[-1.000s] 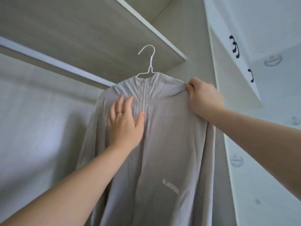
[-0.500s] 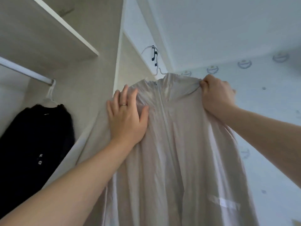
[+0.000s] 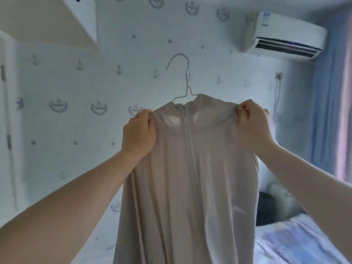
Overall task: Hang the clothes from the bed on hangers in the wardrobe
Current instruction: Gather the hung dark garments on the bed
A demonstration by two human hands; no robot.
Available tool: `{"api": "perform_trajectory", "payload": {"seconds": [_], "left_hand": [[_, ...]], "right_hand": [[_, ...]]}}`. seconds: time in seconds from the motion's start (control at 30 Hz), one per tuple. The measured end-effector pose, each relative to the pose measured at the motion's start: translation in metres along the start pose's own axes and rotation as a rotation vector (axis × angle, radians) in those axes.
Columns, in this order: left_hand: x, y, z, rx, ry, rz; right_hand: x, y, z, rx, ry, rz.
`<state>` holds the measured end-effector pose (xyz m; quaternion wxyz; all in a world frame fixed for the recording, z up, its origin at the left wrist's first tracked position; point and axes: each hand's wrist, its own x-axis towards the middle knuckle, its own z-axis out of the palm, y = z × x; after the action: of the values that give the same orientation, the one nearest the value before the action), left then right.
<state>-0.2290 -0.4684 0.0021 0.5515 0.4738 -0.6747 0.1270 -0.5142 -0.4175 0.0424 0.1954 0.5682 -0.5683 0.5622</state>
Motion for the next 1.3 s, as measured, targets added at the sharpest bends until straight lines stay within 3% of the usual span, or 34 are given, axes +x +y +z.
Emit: {"api": "perform_trajectory", "payload": {"seconds": [0.23,0.53,0.83,1.07,1.3], "left_hand": [[-0.092,-0.043,0.167,-0.167,-0.287,-0.113],[-0.112,-0.135,0.317,-0.233,-0.503,-0.019],[-0.093,-0.130,0.480,-0.350,-0.662,-0.007],[-0.089,-0.058,0.617,-0.434,-0.732,0.041],[-0.084,0.011,0.733,-0.476,-0.805,-0.019]], "right_hand": [[-0.123,0.129,0.037,-0.002,-0.221,0.338],[-0.218,0.230,0.133,0.022,-0.490,0.653],[-0.208,0.306,0.178,-0.082,-0.346,0.819],[-0.175,0.408,0.161,-0.180,-0.205,0.825],[-0.129,0.514,0.136,-0.280,-0.145,0.824]]}}
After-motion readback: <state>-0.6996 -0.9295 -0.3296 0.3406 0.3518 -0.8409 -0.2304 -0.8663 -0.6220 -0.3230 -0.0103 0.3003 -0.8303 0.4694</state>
